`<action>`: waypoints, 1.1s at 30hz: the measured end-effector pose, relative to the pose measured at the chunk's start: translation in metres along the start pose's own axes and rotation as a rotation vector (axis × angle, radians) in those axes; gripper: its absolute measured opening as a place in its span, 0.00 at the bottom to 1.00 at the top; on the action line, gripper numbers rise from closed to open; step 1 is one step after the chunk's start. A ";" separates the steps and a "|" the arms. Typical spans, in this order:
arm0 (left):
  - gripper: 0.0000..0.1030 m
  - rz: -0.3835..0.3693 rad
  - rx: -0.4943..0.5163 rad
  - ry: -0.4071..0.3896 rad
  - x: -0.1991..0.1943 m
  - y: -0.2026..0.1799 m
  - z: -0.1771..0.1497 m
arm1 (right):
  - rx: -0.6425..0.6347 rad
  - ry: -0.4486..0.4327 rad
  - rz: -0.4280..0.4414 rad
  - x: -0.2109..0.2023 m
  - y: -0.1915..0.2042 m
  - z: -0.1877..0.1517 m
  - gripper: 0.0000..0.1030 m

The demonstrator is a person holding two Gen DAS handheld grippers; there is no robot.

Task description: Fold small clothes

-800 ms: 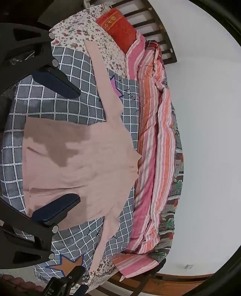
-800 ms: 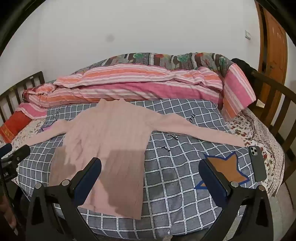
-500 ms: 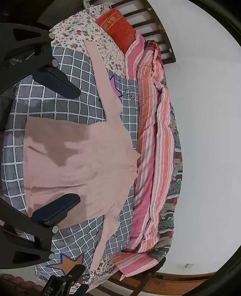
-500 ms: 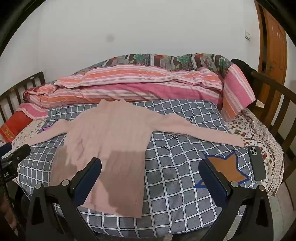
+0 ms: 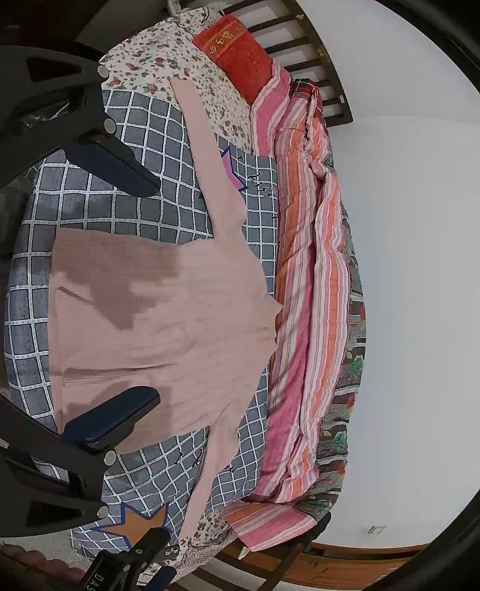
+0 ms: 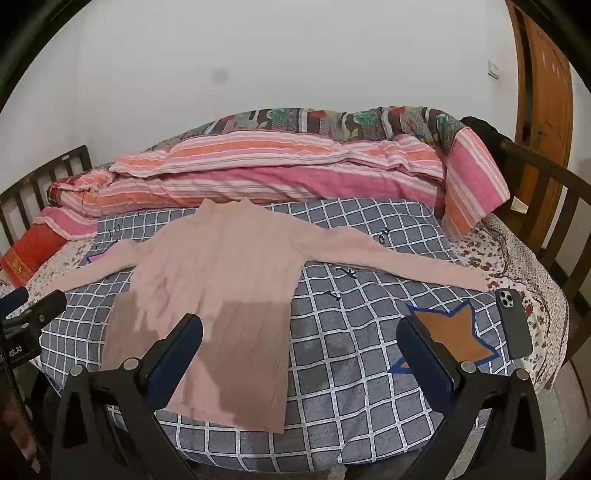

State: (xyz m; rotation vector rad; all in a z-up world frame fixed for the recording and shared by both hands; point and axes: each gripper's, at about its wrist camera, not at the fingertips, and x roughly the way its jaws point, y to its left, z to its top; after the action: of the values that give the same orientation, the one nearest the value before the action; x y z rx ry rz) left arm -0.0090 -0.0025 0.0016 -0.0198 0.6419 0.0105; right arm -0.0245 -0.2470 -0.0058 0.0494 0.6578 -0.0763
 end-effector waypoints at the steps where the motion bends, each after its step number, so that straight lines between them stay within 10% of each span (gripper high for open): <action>1: 1.00 0.001 0.001 0.001 0.000 0.000 0.000 | 0.002 -0.001 0.000 0.000 -0.001 0.000 1.00; 33: 1.00 0.007 0.008 -0.004 0.001 -0.002 0.004 | 0.004 -0.012 -0.001 0.000 -0.002 0.000 1.00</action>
State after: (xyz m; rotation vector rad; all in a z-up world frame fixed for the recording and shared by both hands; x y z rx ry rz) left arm -0.0058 -0.0049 0.0046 -0.0096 0.6380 0.0149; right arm -0.0251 -0.2493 -0.0061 0.0521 0.6461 -0.0786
